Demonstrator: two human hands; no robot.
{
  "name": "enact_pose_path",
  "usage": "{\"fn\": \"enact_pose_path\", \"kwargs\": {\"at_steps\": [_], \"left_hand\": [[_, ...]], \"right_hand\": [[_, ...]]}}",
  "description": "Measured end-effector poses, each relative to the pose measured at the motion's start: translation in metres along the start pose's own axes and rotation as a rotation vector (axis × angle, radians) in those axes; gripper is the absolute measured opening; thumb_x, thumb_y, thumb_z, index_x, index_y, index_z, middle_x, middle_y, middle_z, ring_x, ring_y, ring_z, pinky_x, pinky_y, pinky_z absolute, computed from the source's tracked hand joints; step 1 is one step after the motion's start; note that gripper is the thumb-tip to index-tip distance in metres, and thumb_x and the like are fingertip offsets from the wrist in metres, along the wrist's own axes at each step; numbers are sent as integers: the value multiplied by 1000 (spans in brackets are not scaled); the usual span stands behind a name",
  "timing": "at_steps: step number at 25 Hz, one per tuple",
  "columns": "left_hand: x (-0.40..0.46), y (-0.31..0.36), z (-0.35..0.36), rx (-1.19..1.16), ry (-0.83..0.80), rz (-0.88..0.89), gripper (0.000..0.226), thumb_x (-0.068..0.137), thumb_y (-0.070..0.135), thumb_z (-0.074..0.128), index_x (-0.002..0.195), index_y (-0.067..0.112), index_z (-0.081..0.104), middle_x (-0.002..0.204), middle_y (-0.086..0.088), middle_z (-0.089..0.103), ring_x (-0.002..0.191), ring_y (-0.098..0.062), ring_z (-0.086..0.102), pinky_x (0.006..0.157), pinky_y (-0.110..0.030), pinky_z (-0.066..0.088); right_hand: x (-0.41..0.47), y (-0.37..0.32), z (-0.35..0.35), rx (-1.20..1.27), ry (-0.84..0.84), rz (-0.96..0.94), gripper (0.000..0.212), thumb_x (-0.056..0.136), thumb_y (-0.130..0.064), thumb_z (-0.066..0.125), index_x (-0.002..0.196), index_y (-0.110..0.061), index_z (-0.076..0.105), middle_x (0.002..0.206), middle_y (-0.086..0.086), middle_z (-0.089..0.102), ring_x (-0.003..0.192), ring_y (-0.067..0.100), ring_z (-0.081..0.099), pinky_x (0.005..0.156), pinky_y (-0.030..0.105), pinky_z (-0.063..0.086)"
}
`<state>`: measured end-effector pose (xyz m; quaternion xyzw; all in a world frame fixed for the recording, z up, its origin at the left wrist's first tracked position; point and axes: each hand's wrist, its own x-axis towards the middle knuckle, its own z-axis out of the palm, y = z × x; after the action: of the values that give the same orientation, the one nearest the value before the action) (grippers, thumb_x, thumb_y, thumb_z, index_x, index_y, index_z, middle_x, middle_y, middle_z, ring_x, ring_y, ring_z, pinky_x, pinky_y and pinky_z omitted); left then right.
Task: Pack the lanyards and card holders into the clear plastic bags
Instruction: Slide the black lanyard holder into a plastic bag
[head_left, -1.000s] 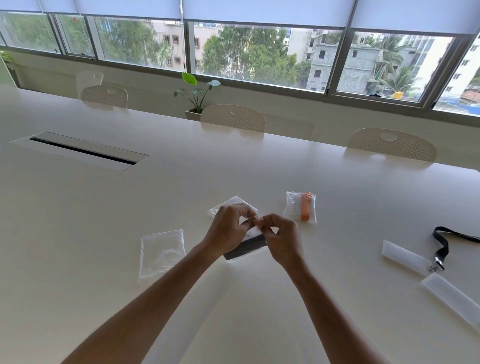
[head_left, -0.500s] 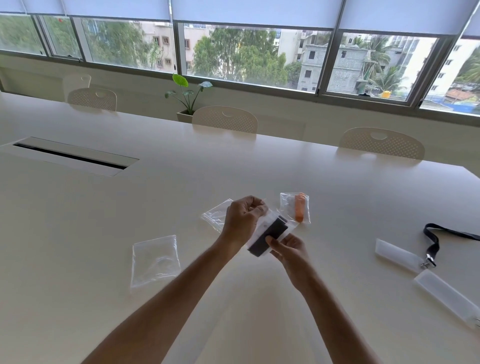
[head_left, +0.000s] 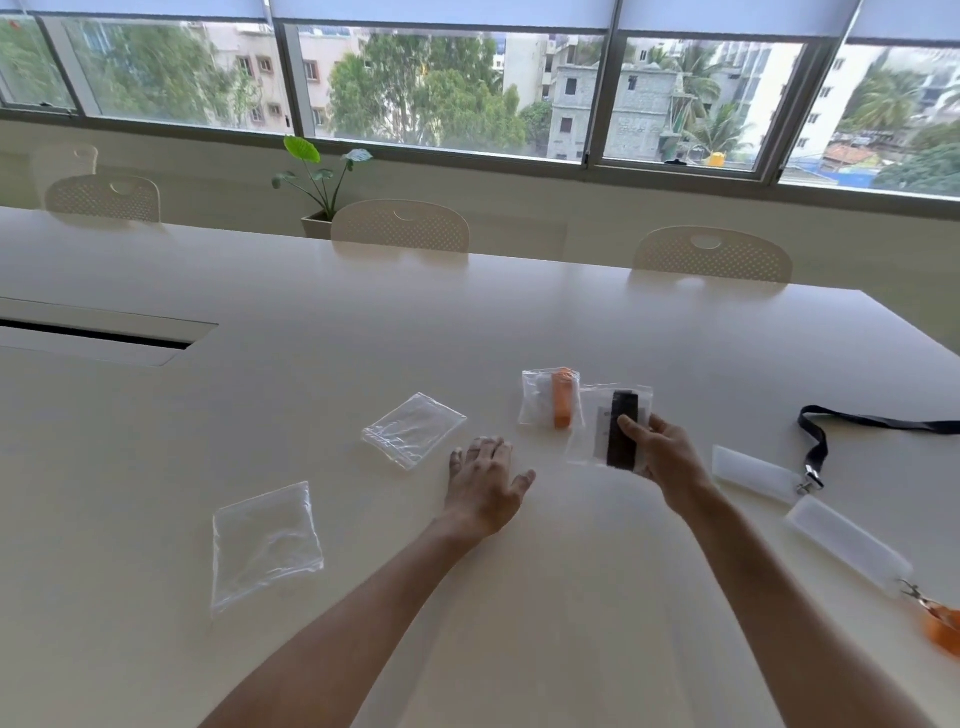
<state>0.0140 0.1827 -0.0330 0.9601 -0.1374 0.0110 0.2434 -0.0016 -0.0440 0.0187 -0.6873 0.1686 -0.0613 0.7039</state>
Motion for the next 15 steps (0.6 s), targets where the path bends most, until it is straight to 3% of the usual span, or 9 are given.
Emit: {"fn": "enact_pose_path", "kwargs": {"at_steps": [5, 13, 15], "left_hand": [[1, -3, 10, 146, 29, 51, 69, 88, 57, 39, 144, 17, 31, 154, -2, 27, 143, -20, 15, 115, -47, 4], [-1, -2, 11, 159, 70, 49, 67, 87, 57, 40, 142, 18, 34, 153, -1, 28, 143, -20, 17, 116, -46, 6], [-1, -2, 12, 157, 75, 46, 66, 88, 57, 40, 142, 18, 35, 153, 0, 29, 143, -20, 17, 116, -46, 6]], "right_hand": [[39, -5, -13, -189, 93, 64, 6, 92, -21, 58, 97, -19, 60, 93, 8, 61, 64, 14, 54, 57, 25, 44], [94, -4, -12, -391, 151, -4, 9, 93, -24, 57, 92, -16, 60, 84, 11, 60, 56, 18, 52, 51, 25, 39], [102, -1, -12, -439, 158, -27, 12, 92, -24, 58, 91, -14, 62, 85, 14, 63, 61, 25, 57, 51, 31, 43]]}}
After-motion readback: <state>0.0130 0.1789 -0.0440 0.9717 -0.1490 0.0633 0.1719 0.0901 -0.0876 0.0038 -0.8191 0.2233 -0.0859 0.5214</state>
